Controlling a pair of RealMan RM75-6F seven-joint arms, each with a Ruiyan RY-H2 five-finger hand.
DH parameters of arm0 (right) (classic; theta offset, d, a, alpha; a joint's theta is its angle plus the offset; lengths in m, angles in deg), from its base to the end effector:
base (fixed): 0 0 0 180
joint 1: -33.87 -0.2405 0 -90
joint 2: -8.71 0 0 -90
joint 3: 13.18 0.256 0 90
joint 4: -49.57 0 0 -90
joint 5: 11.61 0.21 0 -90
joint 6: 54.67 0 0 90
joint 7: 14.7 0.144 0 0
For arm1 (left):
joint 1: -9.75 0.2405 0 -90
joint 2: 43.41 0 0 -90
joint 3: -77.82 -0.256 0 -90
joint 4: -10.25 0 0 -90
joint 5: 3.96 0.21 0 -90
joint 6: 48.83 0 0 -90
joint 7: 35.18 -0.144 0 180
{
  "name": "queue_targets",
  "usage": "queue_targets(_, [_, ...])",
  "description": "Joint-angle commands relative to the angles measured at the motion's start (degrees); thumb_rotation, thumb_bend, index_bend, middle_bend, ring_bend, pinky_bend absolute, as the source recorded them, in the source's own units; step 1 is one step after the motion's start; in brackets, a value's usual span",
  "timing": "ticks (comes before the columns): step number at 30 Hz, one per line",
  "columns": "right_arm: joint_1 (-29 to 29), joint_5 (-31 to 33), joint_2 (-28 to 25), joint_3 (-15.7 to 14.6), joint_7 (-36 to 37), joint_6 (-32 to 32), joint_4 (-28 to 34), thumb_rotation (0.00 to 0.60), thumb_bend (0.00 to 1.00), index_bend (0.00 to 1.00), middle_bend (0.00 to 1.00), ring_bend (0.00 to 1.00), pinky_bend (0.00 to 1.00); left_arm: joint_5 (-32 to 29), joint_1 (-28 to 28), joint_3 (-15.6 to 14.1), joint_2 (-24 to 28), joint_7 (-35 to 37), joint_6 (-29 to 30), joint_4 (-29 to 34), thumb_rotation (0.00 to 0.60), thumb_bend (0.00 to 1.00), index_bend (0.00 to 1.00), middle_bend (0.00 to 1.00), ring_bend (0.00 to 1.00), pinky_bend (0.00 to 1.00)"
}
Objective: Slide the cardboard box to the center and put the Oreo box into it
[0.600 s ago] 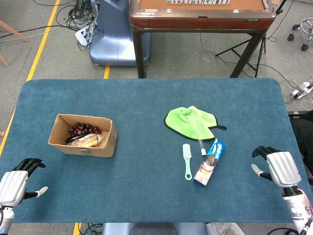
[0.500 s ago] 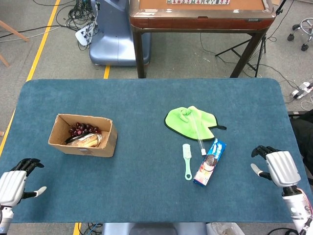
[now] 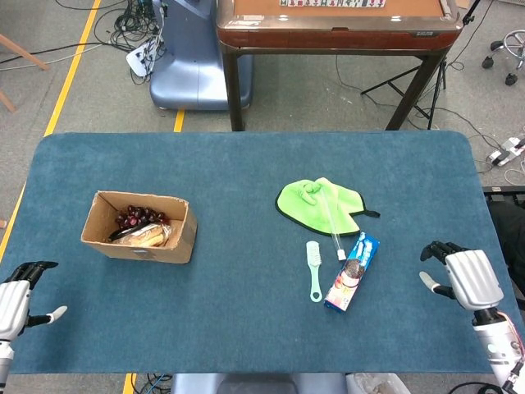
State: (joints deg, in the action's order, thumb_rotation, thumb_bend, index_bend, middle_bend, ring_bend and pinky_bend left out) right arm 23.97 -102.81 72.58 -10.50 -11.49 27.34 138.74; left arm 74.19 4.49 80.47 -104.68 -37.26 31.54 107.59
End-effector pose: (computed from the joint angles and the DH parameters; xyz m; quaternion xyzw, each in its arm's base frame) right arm -0.2972 -0.2074 0.1531 0.6475 -0.3557 0.4084 0.5361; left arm -0.3187 0.1797 0.1621 -0.5712 -0.4416 -0.3436 0.6005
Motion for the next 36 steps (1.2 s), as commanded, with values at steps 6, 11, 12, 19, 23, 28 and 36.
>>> queue_targets(6, [0.6,-0.7,-0.1,-0.4,-0.4,1.2,0.5,0.600,0.23,0.52,0.49,0.51,0.73,-1.3,-2.1,1.6,-0.4,1.5,-3.0,-1.5,0.600,0.02,0.03,0.18,0.18,0.39])
queue_targets(11, [1.1,-1.1,-0.2,-0.7,-0.7,2.0,0.7,0.600,0.23,0.52,0.49,0.51,0.73,-2.0,-4.8,3.2,-0.8,6.0,-6.8,-3.0,0.600,0.02,0.00,0.08,0.12,0.33])
queue_targets(12, [1.2,-1.1,-0.2,-0.7,-0.8,2.2,0.8,0.600,0.23,0.52,0.49,0.51,0.73,-2.1,-5.6,3.7,-0.8,7.7,-8.0,-3.3,0.600,0.02,0.00,0.07,0.11,0.32])
queue_targets(19, [1.6,-1.4,-0.3,-0.8,-0.8,2.9,1.0,0.600,0.23,0.52,0.49,0.51,0.73,-3.6,-8.8,6.5,-1.2,17.7,-12.7,-4.9,0.600,0.02,0.00,0.01,0.02,0.21])
queue_targets(23, [1.6,-1.5,-0.4,-0.9,-0.6,2.9,1.0,0.600,0.23,0.52,0.49,0.51,0.73,-4.7,-10.3,7.9,-1.1,24.2,-15.6,-5.1,0.600,0.02,0.00,0.00,0.01,0.20])
queue_targets(28, [1.6,-1.8,-0.4,-1.0,-0.6,3.0,1.0,0.600,0.23,0.52,0.49,0.51,0.73,-7.2,-12.3,9.4,-0.9,31.9,-20.7,-5.9,0.600,0.02,0.00,0.00,0.02,0.20])
queue_targets(36, [1.3,-1.6,-0.4,-0.9,-0.6,2.5,0.9,0.600,0.23,0.52,0.49,0.51,0.73,-13.5,-15.0,10.5,-2.1,30.2,-26.1,-8.2,0.600,0.02,0.00,0.00,0.00,0.14])
